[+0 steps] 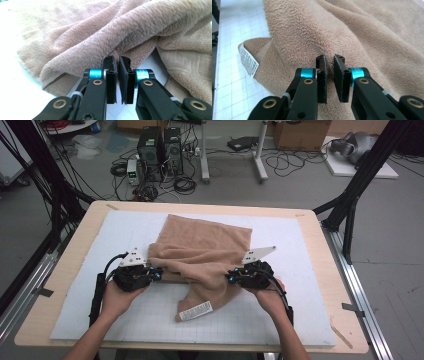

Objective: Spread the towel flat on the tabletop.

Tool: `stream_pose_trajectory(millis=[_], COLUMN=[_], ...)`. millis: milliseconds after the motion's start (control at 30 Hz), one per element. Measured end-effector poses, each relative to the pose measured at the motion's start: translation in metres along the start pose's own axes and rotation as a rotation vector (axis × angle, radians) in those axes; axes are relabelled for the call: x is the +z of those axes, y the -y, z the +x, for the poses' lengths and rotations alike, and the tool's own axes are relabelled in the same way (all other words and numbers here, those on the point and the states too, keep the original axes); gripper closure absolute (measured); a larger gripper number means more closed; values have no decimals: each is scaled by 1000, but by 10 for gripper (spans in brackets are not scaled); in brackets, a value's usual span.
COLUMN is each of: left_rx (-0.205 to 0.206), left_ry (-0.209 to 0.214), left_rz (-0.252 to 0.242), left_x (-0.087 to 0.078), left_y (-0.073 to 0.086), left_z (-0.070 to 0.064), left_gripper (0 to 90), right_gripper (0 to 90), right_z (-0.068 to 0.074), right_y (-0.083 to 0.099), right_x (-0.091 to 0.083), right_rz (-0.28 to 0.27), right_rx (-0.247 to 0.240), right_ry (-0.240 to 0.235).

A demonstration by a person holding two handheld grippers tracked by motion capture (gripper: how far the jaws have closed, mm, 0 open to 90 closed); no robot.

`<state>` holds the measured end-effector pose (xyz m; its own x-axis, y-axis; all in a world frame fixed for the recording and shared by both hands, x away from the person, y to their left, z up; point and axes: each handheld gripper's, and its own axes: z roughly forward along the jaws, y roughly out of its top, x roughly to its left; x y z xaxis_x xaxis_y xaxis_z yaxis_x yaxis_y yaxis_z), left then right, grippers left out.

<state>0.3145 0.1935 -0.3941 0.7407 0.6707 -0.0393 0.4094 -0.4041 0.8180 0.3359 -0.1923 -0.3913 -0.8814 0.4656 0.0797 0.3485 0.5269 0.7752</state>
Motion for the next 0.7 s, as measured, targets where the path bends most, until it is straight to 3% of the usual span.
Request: stream_pose_trajectory(millis=[267, 433, 533, 600, 700], left_rx=[-10, -20, -3, 9, 1], left_ry=[-2, -2, -13, -31, -52], left_rz=[-36, -96, -124, -126, -88], left_x=[-18, -41, -49, -46, -28], left_y=[-3, -17, -29, -36, -40], left_z=[6, 15, 18, 19, 26], left_gripper=[847, 851, 853, 854, 854], right_gripper=[829, 835, 837, 838, 838], right_z=[-5, -16, -22, -26, -38], right_y=[-2, -11, -19, -27, -32], right_x=[-3, -12, -16, -15, -6], right_rz=[6, 1, -8, -2, 24], right_rx=[-8, 3, -3, -11, 11], right_ry=[25, 69, 84, 117, 150])
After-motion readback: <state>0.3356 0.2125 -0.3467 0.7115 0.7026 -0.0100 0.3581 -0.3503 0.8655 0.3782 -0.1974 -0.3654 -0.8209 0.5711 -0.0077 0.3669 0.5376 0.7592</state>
